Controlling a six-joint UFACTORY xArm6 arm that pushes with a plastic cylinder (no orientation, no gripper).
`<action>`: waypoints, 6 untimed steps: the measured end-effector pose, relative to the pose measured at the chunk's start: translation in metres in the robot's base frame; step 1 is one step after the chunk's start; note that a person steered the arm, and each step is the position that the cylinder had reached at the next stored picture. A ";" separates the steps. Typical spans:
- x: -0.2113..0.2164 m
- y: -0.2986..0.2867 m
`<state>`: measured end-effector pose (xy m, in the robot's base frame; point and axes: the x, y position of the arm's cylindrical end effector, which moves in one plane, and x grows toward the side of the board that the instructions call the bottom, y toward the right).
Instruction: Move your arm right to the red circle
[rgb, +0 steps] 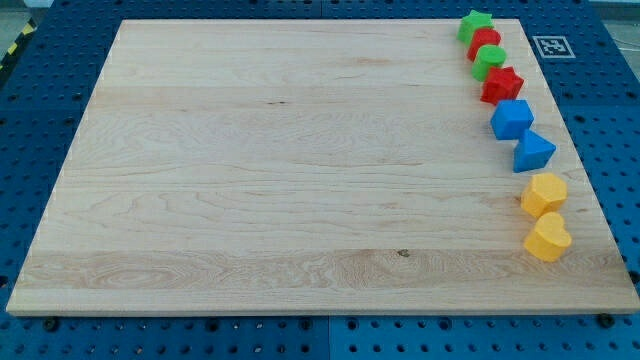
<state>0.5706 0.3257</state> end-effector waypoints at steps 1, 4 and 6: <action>-0.087 -0.002; -0.311 -0.029; -0.327 -0.044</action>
